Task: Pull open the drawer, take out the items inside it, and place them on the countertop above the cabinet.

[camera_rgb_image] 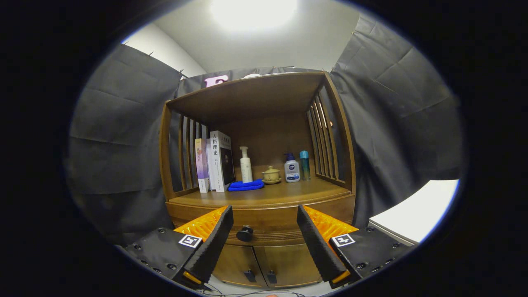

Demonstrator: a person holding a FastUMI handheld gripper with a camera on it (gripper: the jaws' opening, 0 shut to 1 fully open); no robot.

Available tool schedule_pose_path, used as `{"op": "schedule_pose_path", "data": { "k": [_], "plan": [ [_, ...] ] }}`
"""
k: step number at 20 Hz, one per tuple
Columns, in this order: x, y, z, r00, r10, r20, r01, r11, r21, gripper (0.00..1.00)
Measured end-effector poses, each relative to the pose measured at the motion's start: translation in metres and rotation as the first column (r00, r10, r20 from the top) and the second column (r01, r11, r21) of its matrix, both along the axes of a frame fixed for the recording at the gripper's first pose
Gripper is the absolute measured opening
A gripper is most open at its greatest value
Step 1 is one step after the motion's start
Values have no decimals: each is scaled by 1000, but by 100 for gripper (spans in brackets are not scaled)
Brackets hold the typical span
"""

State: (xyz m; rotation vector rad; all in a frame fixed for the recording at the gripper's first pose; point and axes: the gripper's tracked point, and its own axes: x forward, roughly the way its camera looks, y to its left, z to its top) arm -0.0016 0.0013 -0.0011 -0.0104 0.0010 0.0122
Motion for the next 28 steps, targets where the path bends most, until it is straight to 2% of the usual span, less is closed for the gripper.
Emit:
{"op": "schedule_pose_path", "data": {
  "k": [28],
  "plan": [
    [5,-10,7,999,-15,35,14,999,34,98]
  ]
}}
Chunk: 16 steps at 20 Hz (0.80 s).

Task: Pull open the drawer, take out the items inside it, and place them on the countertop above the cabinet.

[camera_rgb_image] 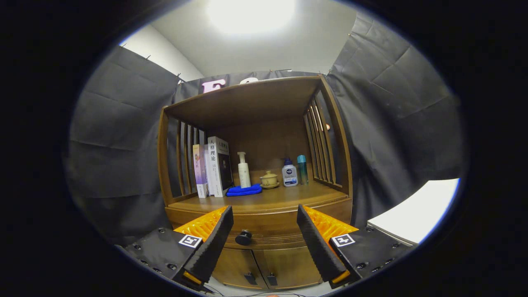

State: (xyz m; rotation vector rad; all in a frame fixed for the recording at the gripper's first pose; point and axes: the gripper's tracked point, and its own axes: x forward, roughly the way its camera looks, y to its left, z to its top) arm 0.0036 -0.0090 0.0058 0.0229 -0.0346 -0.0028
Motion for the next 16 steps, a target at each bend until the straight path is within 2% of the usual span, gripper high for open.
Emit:
{"op": "schedule_pose_path", "data": {
  "k": [3,10,16],
  "plan": [
    [9,6,-6,1000,14,-23,-13,1000,18,98],
    [43,27,-28,996,29,-88,-32,999,-35,98],
    [71,36,-57,986,29,-163,-30,1000,-3,98]
  ]
}}
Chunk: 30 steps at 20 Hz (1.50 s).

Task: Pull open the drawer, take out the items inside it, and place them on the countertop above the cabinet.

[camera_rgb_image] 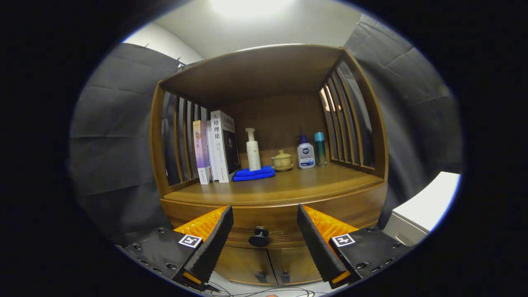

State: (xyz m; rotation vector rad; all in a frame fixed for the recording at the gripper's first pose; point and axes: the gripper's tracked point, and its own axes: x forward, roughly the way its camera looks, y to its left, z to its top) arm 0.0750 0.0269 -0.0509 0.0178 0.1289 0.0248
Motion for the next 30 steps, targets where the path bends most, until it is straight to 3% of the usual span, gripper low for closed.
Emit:
{"op": "schedule_pose_path", "data": {
  "k": [14,25,30],
  "plan": [
    [30,8,-77,985,-6,-175,0,999,-36,97],
    [42,12,-103,976,-33,-214,19,998,-67,70],
    [49,6,-104,976,-50,-214,33,996,-81,49]
  ]
}}
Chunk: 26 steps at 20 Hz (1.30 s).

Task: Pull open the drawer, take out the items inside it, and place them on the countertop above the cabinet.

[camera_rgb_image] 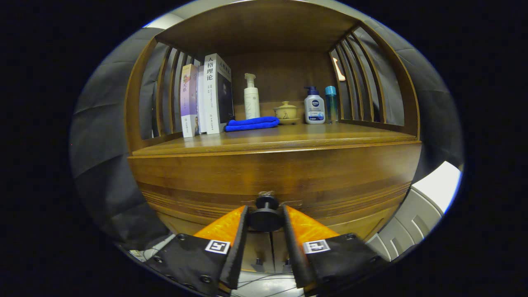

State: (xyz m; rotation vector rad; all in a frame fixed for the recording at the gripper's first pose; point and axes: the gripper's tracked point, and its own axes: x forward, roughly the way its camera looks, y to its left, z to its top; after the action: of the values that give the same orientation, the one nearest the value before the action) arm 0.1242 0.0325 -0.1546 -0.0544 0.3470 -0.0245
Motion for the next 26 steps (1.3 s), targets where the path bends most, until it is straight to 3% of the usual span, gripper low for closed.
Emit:
{"op": "schedule_pose_path", "data": {
  "k": [5,26],
  "plan": [
    [-5,3,-2,1000,15,1,-15,999,-36,31],
    [-73,5,2,1000,14,-20,-15,1000,-19,31]
  ]
}}
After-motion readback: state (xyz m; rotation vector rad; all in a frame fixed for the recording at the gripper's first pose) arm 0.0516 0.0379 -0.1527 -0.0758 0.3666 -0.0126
